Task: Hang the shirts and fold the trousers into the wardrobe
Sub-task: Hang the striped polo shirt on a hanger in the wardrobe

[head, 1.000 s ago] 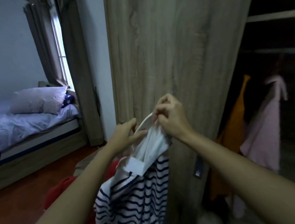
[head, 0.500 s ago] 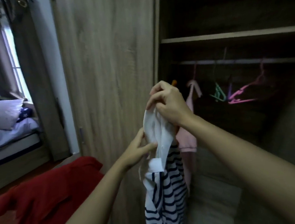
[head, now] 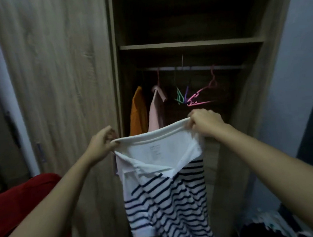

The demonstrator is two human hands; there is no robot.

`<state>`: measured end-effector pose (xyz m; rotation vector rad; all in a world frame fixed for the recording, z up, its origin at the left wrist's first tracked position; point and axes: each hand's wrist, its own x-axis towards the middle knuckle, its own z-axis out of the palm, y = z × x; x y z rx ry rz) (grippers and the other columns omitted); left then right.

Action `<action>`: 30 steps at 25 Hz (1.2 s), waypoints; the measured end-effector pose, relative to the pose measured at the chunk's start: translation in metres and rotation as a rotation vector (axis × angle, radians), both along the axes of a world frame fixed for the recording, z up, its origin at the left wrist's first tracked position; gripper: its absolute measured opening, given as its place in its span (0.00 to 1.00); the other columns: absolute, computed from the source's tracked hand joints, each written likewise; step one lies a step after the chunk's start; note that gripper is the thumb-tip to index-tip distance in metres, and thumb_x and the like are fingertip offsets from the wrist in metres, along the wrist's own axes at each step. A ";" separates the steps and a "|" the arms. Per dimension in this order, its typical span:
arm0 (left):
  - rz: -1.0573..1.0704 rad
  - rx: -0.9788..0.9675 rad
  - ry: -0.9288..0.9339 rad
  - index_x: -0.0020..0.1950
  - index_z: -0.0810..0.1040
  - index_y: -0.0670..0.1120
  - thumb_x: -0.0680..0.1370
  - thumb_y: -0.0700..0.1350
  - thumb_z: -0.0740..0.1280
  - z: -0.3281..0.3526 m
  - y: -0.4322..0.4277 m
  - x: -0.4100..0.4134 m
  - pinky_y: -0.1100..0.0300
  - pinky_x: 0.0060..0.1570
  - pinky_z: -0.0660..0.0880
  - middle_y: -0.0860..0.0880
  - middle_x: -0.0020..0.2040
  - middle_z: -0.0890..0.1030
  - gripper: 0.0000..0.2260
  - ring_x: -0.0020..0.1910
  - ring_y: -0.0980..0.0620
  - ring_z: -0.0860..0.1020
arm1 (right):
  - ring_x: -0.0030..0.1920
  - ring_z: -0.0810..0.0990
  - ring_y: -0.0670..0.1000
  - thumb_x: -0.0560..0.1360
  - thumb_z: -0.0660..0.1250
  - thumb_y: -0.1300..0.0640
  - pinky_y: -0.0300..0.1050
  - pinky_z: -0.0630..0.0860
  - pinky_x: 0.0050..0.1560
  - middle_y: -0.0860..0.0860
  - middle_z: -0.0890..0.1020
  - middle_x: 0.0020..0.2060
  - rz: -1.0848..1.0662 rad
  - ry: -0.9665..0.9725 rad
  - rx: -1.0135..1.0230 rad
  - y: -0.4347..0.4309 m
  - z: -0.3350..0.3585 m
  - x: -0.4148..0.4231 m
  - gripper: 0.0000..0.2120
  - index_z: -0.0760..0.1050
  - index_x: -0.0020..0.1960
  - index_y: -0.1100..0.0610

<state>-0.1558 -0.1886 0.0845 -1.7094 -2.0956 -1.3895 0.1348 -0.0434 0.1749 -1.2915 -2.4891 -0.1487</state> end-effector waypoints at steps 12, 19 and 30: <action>0.127 -0.176 0.461 0.49 0.82 0.43 0.73 0.37 0.67 0.026 0.027 0.044 0.62 0.41 0.71 0.45 0.50 0.78 0.07 0.46 0.47 0.78 | 0.49 0.80 0.53 0.70 0.72 0.56 0.48 0.78 0.51 0.51 0.82 0.47 -0.112 0.100 -0.205 0.011 -0.006 0.055 0.05 0.84 0.45 0.52; 0.151 -0.090 0.352 0.54 0.77 0.44 0.77 0.41 0.63 0.037 0.055 0.049 0.56 0.43 0.76 0.47 0.50 0.77 0.08 0.45 0.49 0.78 | 0.42 0.77 0.48 0.69 0.57 0.72 0.36 0.70 0.34 0.52 0.83 0.50 0.048 0.344 -0.393 0.034 -0.016 0.055 0.24 0.84 0.46 0.49; -0.080 -0.100 0.156 0.47 0.77 0.47 0.76 0.44 0.63 0.064 0.189 0.036 0.63 0.31 0.73 0.49 0.40 0.80 0.04 0.35 0.52 0.79 | 0.26 0.71 0.47 0.71 0.56 0.69 0.34 0.68 0.25 0.49 0.74 0.28 0.042 0.335 -0.388 0.076 0.017 -0.005 0.20 0.79 0.58 0.60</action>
